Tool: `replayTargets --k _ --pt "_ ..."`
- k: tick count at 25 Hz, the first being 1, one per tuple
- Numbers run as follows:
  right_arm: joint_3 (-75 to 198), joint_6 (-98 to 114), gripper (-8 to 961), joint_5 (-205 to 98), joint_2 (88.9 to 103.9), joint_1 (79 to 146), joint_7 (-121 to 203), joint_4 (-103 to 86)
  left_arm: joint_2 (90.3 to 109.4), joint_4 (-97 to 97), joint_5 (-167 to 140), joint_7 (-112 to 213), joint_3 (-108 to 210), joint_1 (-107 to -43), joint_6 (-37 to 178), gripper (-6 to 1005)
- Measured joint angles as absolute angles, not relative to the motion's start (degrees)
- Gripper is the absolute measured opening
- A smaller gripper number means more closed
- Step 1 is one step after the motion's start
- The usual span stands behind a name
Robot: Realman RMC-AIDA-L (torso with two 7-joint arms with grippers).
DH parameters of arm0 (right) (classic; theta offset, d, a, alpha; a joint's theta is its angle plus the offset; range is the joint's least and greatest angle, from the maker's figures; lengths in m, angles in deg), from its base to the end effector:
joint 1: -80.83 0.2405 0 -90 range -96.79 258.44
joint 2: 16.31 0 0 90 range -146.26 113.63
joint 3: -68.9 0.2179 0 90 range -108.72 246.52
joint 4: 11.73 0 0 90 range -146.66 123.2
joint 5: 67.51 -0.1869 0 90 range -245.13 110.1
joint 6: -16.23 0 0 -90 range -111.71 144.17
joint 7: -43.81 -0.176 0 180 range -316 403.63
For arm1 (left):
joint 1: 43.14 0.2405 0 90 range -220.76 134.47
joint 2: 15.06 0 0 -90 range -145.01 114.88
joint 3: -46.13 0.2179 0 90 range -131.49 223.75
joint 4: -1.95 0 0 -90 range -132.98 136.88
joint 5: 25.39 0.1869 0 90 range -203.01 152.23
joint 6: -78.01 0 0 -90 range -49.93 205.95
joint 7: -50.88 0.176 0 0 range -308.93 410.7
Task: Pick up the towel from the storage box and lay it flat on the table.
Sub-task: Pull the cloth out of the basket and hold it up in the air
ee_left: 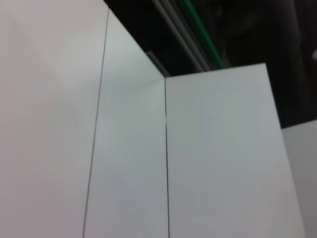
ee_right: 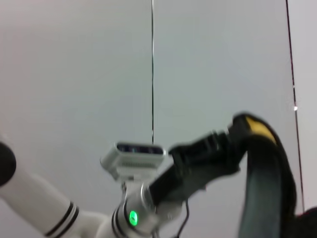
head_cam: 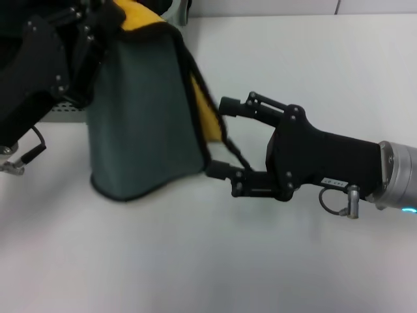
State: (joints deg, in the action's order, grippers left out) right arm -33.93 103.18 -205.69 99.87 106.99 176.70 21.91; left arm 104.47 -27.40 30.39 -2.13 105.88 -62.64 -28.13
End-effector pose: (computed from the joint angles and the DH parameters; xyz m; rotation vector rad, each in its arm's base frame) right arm 0.1021 0.2577 -0.0417 -2.6308 -0.0240 1.3975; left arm -0.1514 0.2662 0.0577 -2.1134 -0.0908 -1.5922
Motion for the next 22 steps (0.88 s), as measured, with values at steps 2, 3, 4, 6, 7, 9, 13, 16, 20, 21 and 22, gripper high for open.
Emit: replayTargets --k 2,3,4,6,7,9,13,16,20,21,22 --pt "-34.6 102.8 854 -207.8 99.87 106.9 176.9 21.6 104.54 -27.0 31.0 -1.5 105.9 -62.7 -27.5 14" --pt "-34.6 102.8 854 -207.8 99.87 106.9 176.9 21.6 104.58 -26.7 31.2 -1.4 105.8 -62.8 -27.3 14" --pt "-34.7 101.9 854 -208.0 99.87 106.9 176.9 21.3 104.59 -26.5 31.3 -1.3 105.8 -62.9 -27.3 14" --pt "-34.6 100.0 854 -208.3 99.87 106.9 176.9 20.9 104.60 -26.4 31.3 -1.3 105.7 -62.9 -27.4 14" --pt "-34.6 98.6 854 -208.5 99.87 106.9 176.9 20.5 104.61 -26.5 31.2 -1.3 105.7 -62.8 -27.6 14" --pt "-34.6 97.7 854 -208.8 99.88 106.8 176.9 20.1 104.61 -26.7 31.1 -1.3 105.6 -62.8 -27.9 14" --pt "-34.5 96.5 853 -210.3 99.87 106.0 178.1 18.7 104.46 -26.7 31.0 -1.2 105.6 -62.9 -28.0 14" --pt "-34.2 96.4 853 -210.4 99.87 105.1 178.5 19.0 104.44 -26.7 30.9 -1.2 105.5 -63.0 -28.0 14" --pt "-34.2 96.4 853 -210.7 99.87 104.4 179.5 18.3 104.33 -26.6 30.9 -1.2 105.5 -63.0 -28.0 14" --pt "-34.2 96.4 853 -210.8 99.87 104.0 179.8 18.2 104.25 -26.5 30.9 -1.2 105.5 -63.1 -28.0 15" --pt "-34.0 96.5 854 -210.9 99.87 103.6 180.1 18.2 104.21 -26.4 30.9 -1.2 105.5 -63.1 -28.0 15"
